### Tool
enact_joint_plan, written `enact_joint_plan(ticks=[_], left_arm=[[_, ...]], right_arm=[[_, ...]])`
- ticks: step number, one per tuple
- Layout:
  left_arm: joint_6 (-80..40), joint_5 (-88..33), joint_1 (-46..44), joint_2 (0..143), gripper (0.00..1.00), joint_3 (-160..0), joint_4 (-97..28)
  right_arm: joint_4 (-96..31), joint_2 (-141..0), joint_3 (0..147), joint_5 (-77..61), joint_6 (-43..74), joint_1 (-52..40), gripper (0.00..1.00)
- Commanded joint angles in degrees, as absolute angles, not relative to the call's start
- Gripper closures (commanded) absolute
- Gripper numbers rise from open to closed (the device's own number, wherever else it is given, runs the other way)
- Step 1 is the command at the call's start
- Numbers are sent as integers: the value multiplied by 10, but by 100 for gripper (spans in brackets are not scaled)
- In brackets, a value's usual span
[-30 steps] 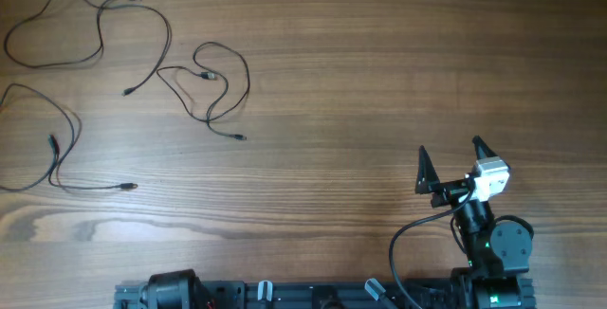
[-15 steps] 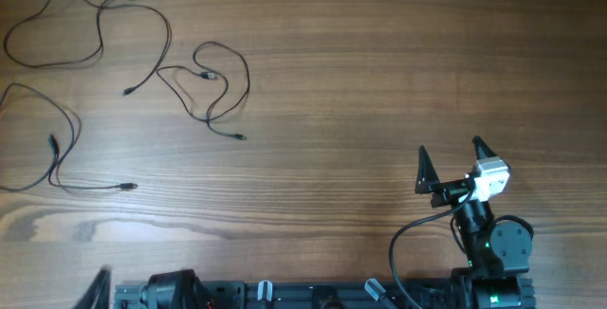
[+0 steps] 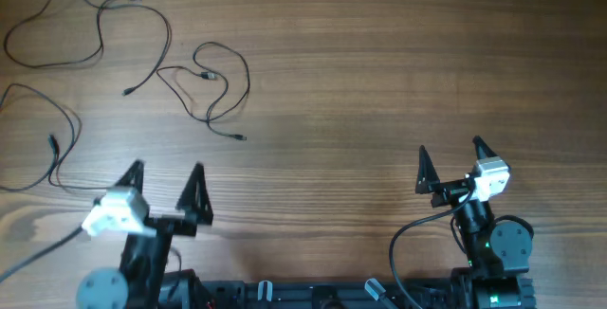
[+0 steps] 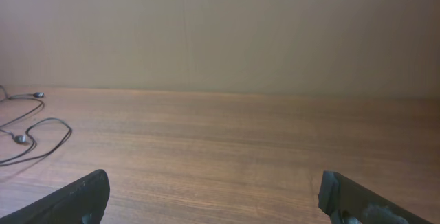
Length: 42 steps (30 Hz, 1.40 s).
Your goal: Untangle cables
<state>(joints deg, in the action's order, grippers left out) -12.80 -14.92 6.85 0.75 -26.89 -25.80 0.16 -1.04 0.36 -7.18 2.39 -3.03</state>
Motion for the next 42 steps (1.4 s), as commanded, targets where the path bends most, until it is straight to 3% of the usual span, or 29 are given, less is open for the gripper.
enact_joint_plan(ticks=[1, 7, 15, 42], left_arm=[[-192, -156, 67, 3, 0, -169, -177], [-192, -137, 67, 3, 0, -73, -72], [-192, -75, 67, 3, 0, -42, -66], [-202, -70, 67, 4, 0, -3, -37]], right_arm=[[3, -6, 3, -61, 31, -30, 0], [3, -6, 3, -61, 31, -30, 0], [3, -6, 3, -61, 32, -30, 0], [3, -17, 3, -61, 32, -30, 0]])
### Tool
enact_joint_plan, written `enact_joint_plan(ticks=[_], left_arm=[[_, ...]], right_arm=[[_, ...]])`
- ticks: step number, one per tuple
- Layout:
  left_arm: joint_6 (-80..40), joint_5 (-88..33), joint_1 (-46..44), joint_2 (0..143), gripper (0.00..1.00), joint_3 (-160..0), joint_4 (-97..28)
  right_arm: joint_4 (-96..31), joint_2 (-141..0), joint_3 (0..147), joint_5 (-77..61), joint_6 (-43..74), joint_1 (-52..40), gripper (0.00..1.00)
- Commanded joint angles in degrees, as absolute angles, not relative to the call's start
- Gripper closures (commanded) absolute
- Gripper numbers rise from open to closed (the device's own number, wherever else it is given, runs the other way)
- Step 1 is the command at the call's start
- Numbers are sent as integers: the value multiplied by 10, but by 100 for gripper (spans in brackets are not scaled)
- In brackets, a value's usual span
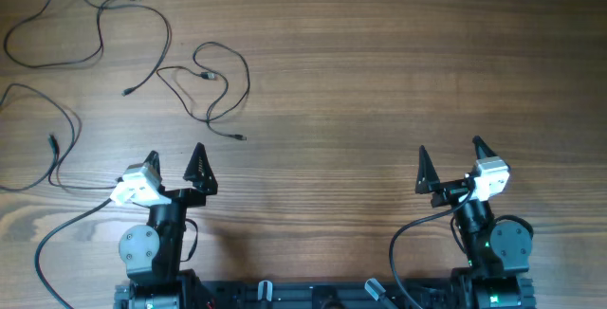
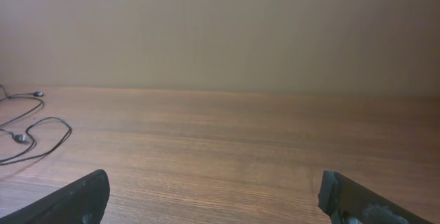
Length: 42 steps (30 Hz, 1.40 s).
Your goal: Untangle cables
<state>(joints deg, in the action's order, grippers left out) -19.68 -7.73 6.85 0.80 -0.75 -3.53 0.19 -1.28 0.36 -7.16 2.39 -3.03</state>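
Observation:
Three thin black cables lie apart at the table's far left. One long cable (image 1: 100, 25) loops along the top left, a shorter one (image 1: 223, 81) curls near it, and a third (image 1: 57, 138) runs off the left edge. My left gripper (image 1: 174, 160) stands open near the front edge, below the cables, holding nothing. My right gripper (image 1: 450, 155) is open at the front right, far from them; in the right wrist view its fingers (image 2: 89, 193) frame bare wood, with the short cable (image 2: 34, 138) at the far left.
The wooden table (image 1: 379, 72) stretches right of the cables. A beige wall (image 2: 220, 31) rises behind the table's far edge. Both arm bases sit at the front edge.
My left gripper has shifted a little right and farther from the front edge, its fingers closer together but still open. The right arm and the cables have not moved.

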Motion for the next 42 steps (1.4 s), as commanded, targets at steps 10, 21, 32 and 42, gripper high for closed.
enact_joint_plan(ticks=[10, 21, 32, 42], left_arm=[[-202, -70, 33, 2, 0, -3, -37], [-202, -70, 27, 2, 0, -3, -37], [-91, -66, 27, 2, 0, -3, -40], [-33, -65, 27, 2, 0, -3, -40]], right_arm=[[3, -17, 3, -61, 32, -30, 0], [3, -17, 3, -61, 32, -30, 0], [3, -17, 3, -61, 31, -30, 0], [3, -17, 3, -61, 31, -30, 0]])
